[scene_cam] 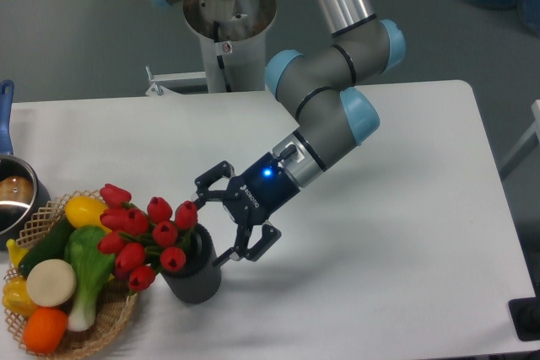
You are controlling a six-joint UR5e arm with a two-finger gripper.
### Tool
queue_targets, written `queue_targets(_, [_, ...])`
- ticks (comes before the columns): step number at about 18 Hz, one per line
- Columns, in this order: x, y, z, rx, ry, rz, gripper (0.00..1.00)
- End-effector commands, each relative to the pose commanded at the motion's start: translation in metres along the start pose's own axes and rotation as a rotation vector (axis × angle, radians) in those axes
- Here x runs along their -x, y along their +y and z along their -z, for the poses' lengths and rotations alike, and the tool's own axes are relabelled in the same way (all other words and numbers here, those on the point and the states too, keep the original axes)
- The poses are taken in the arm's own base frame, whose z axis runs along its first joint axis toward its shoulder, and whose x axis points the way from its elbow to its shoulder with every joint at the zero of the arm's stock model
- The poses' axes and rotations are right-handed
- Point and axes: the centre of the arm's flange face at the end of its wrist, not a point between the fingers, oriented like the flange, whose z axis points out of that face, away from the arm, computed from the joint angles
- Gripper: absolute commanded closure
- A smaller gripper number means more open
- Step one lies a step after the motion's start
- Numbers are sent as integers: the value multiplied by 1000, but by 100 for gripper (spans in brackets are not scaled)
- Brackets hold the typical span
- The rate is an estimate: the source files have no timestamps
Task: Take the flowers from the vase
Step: 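Lower the open gripper around the tulip stems just above the vase rim, then close the gripper on the bunch of tulip stems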
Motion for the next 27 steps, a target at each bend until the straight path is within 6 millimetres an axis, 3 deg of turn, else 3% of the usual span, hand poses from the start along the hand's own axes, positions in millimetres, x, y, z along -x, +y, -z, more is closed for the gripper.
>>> queue_targets(8, [-6, 7, -14, 3, 24, 8, 0])
queue_targets(25, [-15, -5, -33, 0, 57, -14, 0])
queue_targets(27, [-15, -4, -33, 0, 58, -12, 4])
